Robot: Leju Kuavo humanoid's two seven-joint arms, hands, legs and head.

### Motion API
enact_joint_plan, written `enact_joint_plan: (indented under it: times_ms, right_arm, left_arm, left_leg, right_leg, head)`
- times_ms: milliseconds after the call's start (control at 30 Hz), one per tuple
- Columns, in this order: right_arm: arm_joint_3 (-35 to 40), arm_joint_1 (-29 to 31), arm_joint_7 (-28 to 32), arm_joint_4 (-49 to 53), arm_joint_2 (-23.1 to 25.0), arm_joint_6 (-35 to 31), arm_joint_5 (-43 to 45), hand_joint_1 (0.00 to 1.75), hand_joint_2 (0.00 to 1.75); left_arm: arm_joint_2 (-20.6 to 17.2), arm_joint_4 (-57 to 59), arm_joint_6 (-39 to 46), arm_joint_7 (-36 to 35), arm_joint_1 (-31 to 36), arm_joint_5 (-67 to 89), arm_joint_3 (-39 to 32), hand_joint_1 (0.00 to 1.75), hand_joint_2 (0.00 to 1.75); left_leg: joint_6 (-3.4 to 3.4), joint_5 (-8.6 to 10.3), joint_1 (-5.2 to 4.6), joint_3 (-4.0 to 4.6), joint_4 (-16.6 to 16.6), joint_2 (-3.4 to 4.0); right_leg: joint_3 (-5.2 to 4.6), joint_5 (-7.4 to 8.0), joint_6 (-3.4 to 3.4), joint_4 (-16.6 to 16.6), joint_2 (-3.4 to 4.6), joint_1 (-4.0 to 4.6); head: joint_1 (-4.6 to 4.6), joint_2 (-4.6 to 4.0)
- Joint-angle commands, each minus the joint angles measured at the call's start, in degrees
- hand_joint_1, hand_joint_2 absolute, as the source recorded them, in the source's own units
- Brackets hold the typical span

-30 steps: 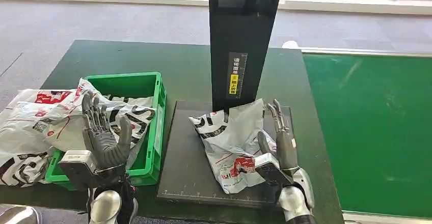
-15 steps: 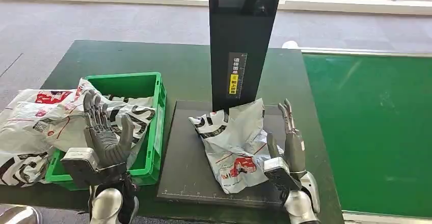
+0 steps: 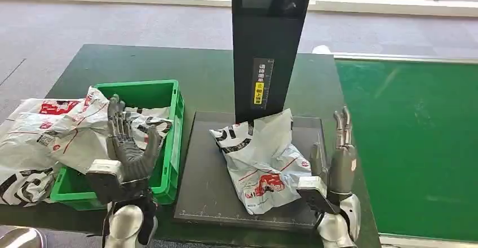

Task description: Moved the parcel from conveyor to table for the left to box.

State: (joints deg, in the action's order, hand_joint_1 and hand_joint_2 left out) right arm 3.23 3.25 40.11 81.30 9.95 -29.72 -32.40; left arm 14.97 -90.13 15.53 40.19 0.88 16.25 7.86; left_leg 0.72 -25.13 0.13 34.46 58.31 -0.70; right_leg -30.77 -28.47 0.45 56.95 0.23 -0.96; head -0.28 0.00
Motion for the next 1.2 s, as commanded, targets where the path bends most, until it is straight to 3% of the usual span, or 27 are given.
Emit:
enact_joint_plan:
  times_ms: [33,100,167,433,467,867,1200]
  right_arm:
    - [-6.37,3.7,-0.11,-2.19,3.0,-10.28,-5.15,0.0,0.0]
    - [-6.37,3.7,-0.11,-2.19,3.0,-10.28,-5.15,0.0,0.0]
    - [-12.9,4.99,-0.11,-0.93,6.19,-10.28,-7.6,0.0,0.0]
    - [-15.15,6.0,-0.11,-1.01,6.67,-10.28,-7.88,0.0,0.0]
    - [-15.42,5.99,-0.11,-0.99,6.77,-10.28,-8.12,0.0,1.75]
    - [-15.74,5.81,-0.11,-0.76,6.94,-10.28,-7.84,0.0,1.75]
    - [-16.28,5.63,-0.11,0.15,7.71,-10.28,-8.17,0.0,1.75]
  left_arm:
    - [2.76,18.57,-0.52,-0.19,9.41,5.03,8.99,0.0,1.75]
    - [2.76,18.57,-0.52,-0.19,9.41,5.03,8.99,0.0,1.75]
    - [4.84,27.37,0.83,-0.91,12.82,10.23,9.86,0.0,1.75]
    - [5.03,36.44,5.65,-1.39,16.2,9.82,11.94,0.0,1.75]
    - [5.03,36.46,5.67,-1.27,16.21,9.91,12.01,0.0,1.75]
    - [5.03,35.71,5.63,-1.43,16.04,10.26,12.16,0.0,1.75]
    - [5.03,45.87,4.76,-7.53,20.05,18.59,19.53,0.0,1.75]
  left_leg:
    - [-0.01,0.09,-0.04,-0.06,-0.09,-0.18]
    - [0.0,0.08,-0.04,-0.01,-0.05,-0.16]
    - [0.0,0.08,-0.04,0.01,-0.03,-0.18]
    - [-0.01,0.06,-0.03,-0.04,-0.01,-0.07]
    - [-0.01,0.08,-0.03,-0.04,-0.04,-0.1]
    - [0.0,0.03,0.0,0.02,0.04,0.06]
    - [-0.01,0.08,-0.02,-0.01,-0.02,-0.1]
  right_leg:
    - [0.15,0.02,-0.02,-0.09,-0.24,-0.03]
    - [0.07,0.02,-0.02,-0.04,-0.23,-0.03]
    - [0.08,0.02,-0.01,-0.03,-0.25,-0.03]
    - [0.05,0.01,0.0,-0.03,-0.21,-0.02]
    - [0.11,0.03,-0.01,-0.07,-0.25,-0.02]
    - [0.0,0.03,-0.01,0.0,-0.08,0.01]
    - [0.06,0.02,-0.01,-0.07,-0.25,-0.01]
  head:
    - [0.02,-0.02]
    - [0.02,0.0]
    - [0.02,-0.02]
    - [0.02,0.0]
    - [0.02,0.0]
    - [0.04,-0.02]
    - [0.02,-0.02]
